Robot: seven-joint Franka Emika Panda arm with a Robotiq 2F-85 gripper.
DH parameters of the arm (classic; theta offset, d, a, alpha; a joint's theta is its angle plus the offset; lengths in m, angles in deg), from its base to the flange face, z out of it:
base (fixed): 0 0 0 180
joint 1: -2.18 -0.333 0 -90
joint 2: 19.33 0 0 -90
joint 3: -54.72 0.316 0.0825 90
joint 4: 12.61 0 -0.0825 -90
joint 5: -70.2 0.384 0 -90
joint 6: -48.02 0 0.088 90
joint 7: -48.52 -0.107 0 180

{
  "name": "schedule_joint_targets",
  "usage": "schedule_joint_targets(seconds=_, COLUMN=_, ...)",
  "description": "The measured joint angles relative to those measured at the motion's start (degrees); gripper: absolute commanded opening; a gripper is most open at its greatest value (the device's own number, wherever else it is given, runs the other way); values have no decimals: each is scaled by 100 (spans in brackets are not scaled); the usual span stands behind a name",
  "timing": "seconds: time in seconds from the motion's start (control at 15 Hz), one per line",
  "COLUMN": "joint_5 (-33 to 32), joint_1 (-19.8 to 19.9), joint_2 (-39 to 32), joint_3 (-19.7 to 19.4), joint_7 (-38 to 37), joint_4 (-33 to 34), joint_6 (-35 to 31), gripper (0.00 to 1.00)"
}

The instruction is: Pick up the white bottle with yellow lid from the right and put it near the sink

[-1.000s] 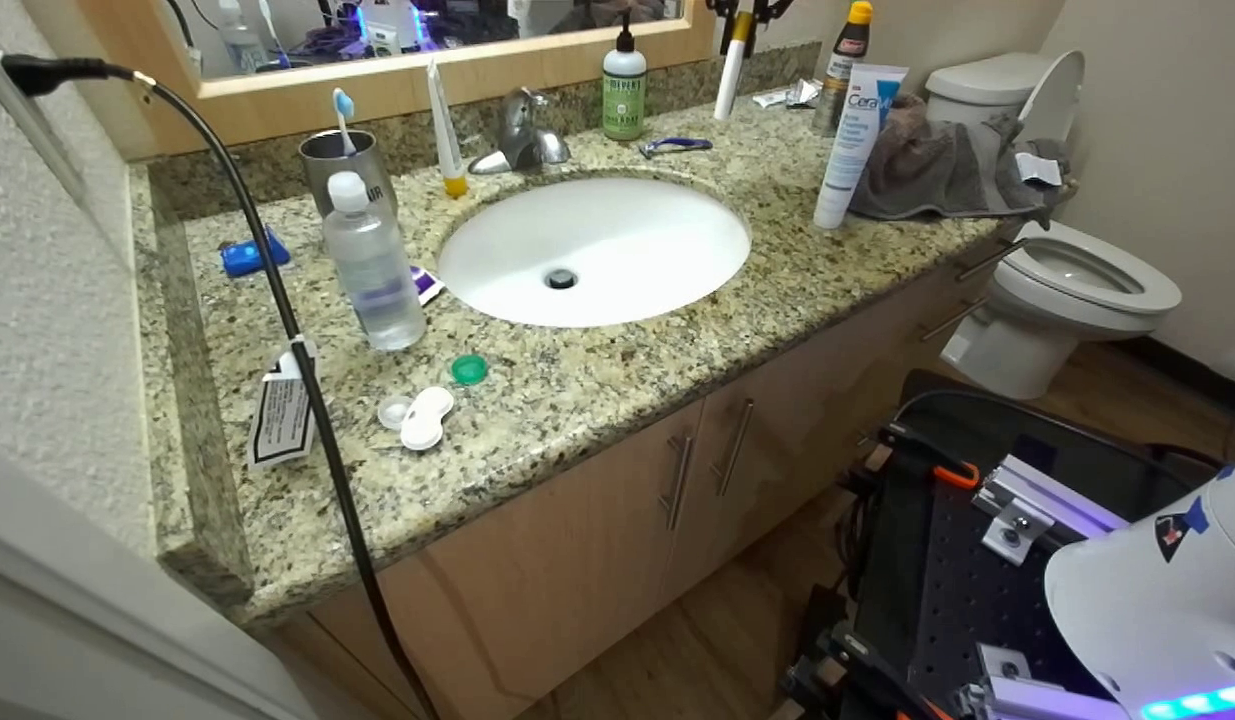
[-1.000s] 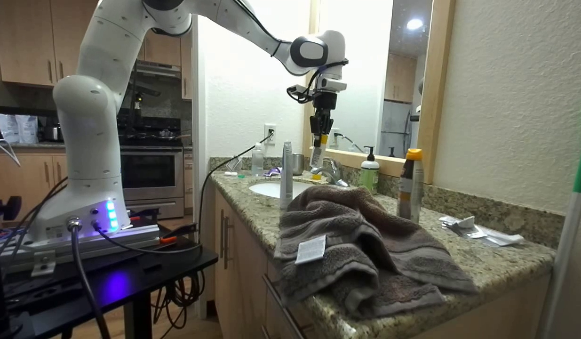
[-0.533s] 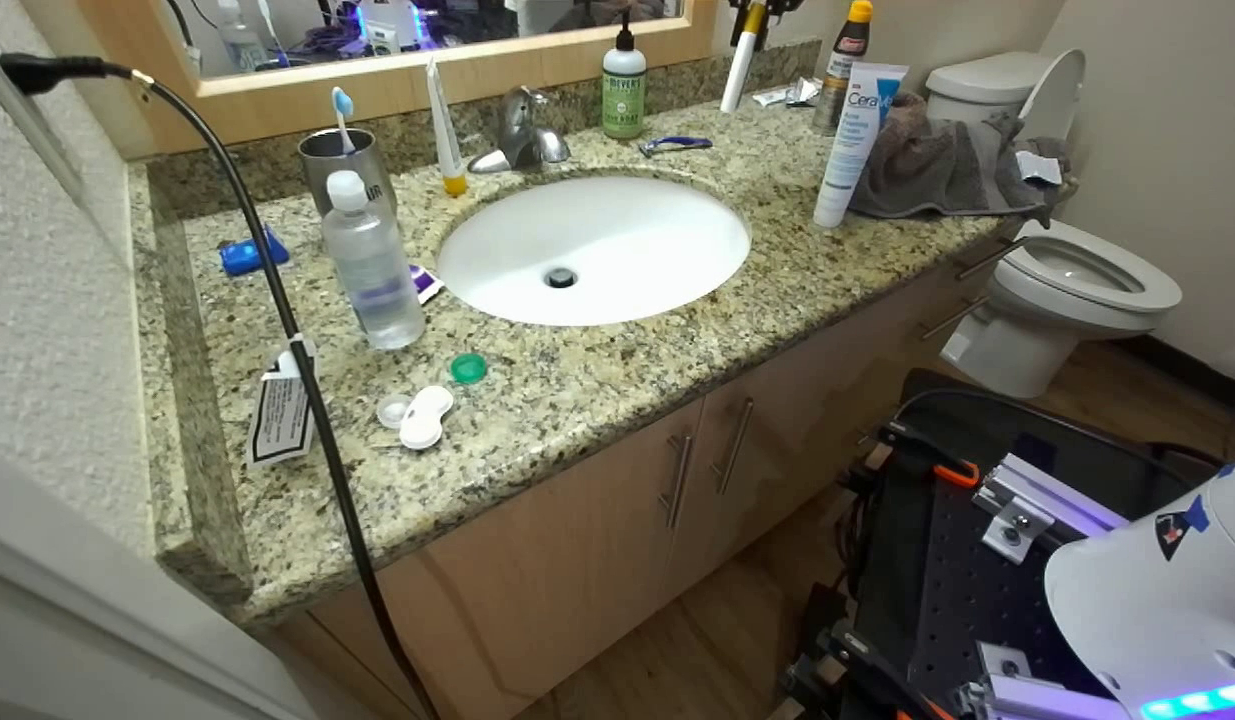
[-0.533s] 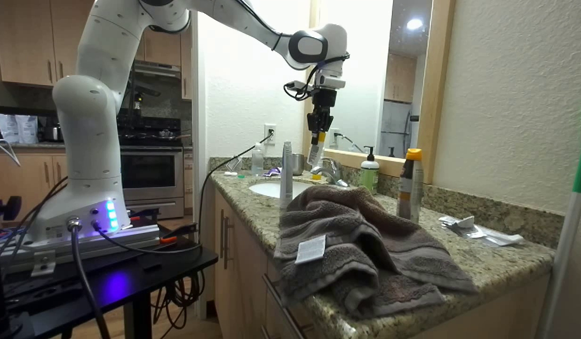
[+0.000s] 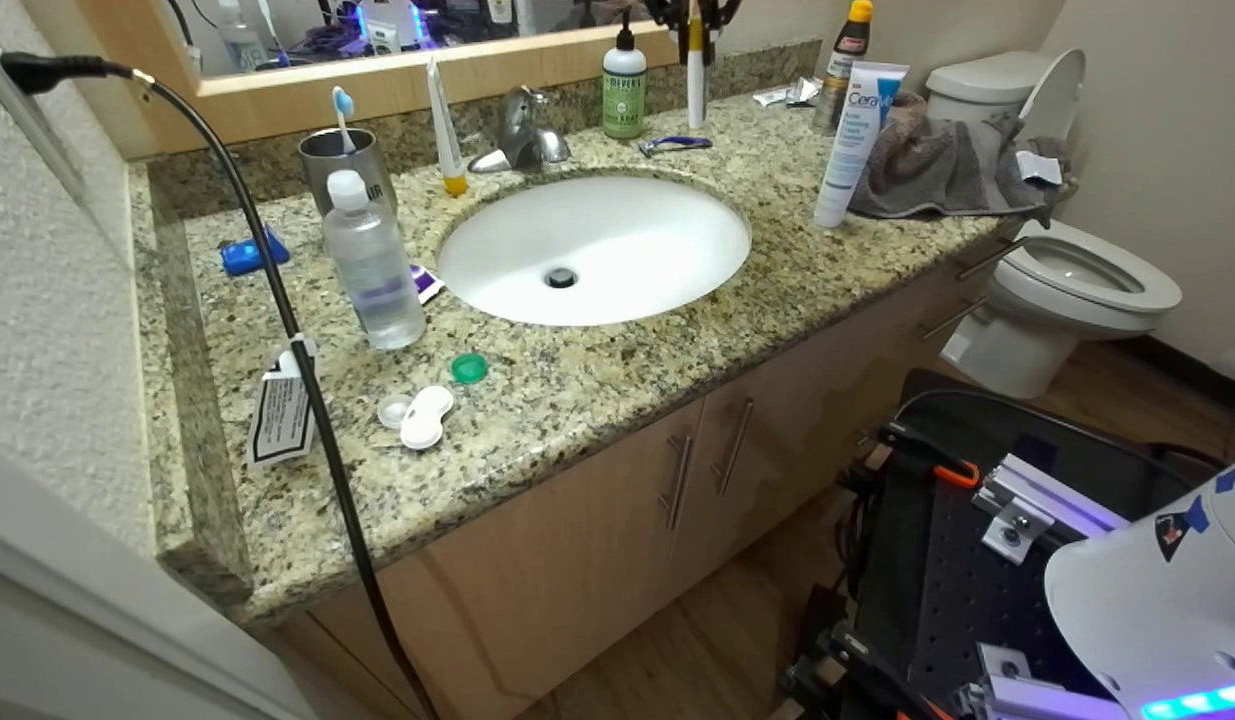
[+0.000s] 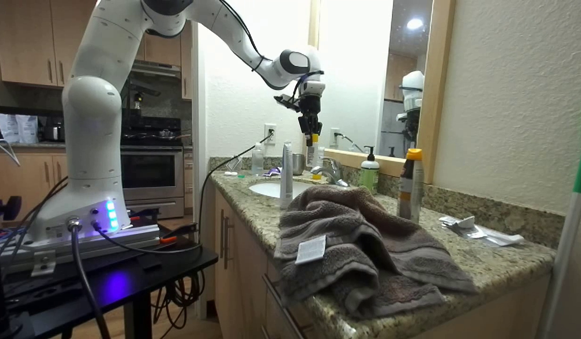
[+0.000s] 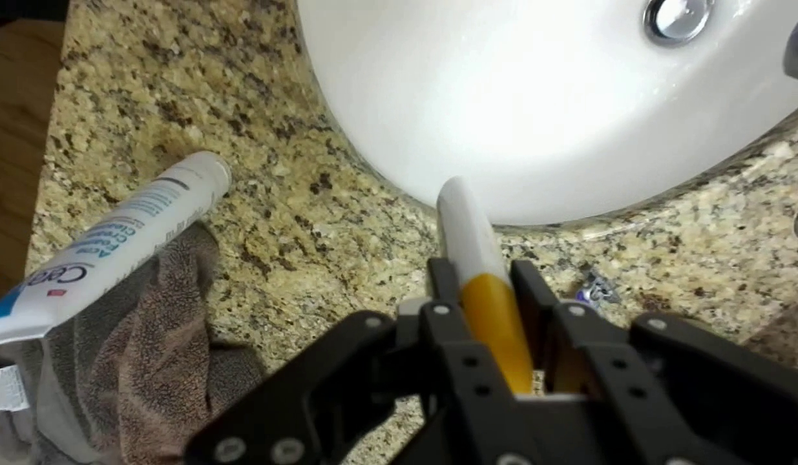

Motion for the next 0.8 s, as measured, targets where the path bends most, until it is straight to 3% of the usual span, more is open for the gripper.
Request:
schedule_joint_targets(seconds=0.27, joint_5=-663, joint_1=-467, joint_2=35, joint_3=11, joint_7=-1126, joint_4=-410, joint_6=-146, gripper=6)
schedule_joint_targets(seconds=0.67, joint_5=-1113, joint_1=-590, joint_2=613, joint_3=20, joint_7=-2300, joint_4=-1714, joint_6=-1192, gripper=6)
schedule_joint_targets(seconds=0.73, joint_5=-1147, joint_1=-565, joint_2=747, joint_3=12, joint_7=-2421, joint_4=-1876, joint_6=-1413, gripper=26)
schedule_joint_targets(seconds=0.8, joint_5=-1138, joint_1=-510, joint_2=879, joint_3=6, joint_7=-2457, joint_4=-1980, joint_6=-1613, gripper=26)
